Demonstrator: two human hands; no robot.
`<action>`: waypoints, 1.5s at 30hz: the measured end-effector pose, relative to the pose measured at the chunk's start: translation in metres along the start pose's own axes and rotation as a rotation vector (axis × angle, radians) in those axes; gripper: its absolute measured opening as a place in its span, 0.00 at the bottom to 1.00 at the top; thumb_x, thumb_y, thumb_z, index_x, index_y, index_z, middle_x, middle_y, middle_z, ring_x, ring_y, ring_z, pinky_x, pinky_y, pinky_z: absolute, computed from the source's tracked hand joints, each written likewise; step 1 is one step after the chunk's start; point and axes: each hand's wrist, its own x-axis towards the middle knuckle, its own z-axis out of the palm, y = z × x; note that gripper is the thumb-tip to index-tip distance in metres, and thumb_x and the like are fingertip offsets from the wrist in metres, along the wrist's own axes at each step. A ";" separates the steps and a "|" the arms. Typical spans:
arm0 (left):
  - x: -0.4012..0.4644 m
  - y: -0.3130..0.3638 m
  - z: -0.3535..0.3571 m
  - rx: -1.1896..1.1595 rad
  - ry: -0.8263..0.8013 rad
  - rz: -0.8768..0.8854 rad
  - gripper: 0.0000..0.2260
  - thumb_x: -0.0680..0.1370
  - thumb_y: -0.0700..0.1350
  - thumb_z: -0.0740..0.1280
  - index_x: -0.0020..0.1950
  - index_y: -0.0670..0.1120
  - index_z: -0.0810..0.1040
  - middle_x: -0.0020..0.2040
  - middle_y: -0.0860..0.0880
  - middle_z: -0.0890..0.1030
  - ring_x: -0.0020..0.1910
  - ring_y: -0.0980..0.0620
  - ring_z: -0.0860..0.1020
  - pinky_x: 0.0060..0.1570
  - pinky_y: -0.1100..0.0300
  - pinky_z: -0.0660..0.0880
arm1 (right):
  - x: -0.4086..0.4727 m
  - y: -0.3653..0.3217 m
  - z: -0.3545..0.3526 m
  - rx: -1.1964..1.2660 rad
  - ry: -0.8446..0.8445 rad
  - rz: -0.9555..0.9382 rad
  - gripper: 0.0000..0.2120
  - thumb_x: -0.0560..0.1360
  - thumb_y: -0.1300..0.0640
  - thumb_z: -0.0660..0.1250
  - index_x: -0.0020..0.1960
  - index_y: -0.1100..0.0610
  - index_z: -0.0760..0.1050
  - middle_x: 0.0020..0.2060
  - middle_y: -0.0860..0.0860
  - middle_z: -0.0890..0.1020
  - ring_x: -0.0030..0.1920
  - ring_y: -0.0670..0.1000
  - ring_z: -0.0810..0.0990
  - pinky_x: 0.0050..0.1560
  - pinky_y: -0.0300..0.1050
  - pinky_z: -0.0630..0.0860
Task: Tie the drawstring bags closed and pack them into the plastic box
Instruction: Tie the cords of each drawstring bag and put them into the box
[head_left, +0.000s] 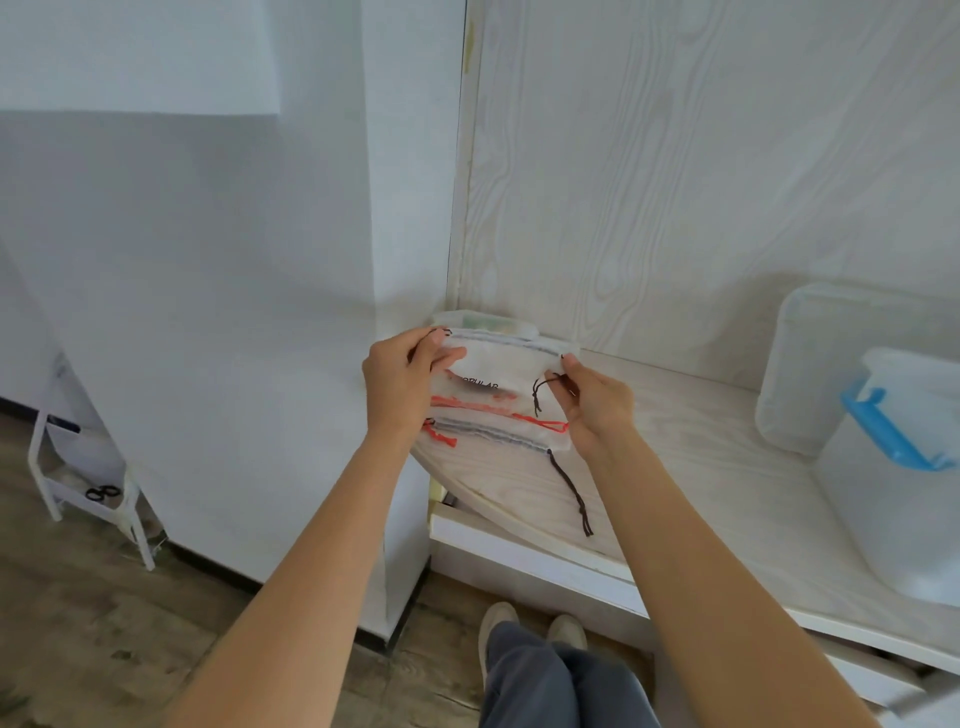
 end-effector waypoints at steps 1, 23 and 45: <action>-0.001 0.000 0.000 0.007 0.010 -0.001 0.08 0.79 0.38 0.62 0.50 0.40 0.81 0.42 0.42 0.83 0.42 0.52 0.84 0.47 0.63 0.79 | 0.000 0.000 0.001 0.033 0.005 0.016 0.08 0.75 0.68 0.65 0.37 0.65 0.75 0.33 0.56 0.79 0.35 0.49 0.79 0.47 0.43 0.80; 0.014 -0.001 -0.003 -0.704 -0.063 -0.526 0.14 0.82 0.42 0.51 0.36 0.46 0.62 0.26 0.53 0.69 0.17 0.59 0.58 0.15 0.68 0.53 | 0.009 -0.017 -0.001 -0.648 -0.285 -0.406 0.13 0.77 0.60 0.63 0.35 0.55 0.70 0.23 0.45 0.72 0.23 0.43 0.66 0.27 0.34 0.64; 0.024 0.005 -0.026 1.579 -0.662 0.580 0.16 0.76 0.35 0.56 0.64 0.42 0.68 0.51 0.42 0.76 0.48 0.43 0.73 0.36 0.57 0.62 | 0.008 -0.027 -0.018 -2.056 -0.407 -1.050 0.05 0.78 0.65 0.58 0.46 0.62 0.72 0.38 0.54 0.72 0.48 0.55 0.73 0.36 0.46 0.63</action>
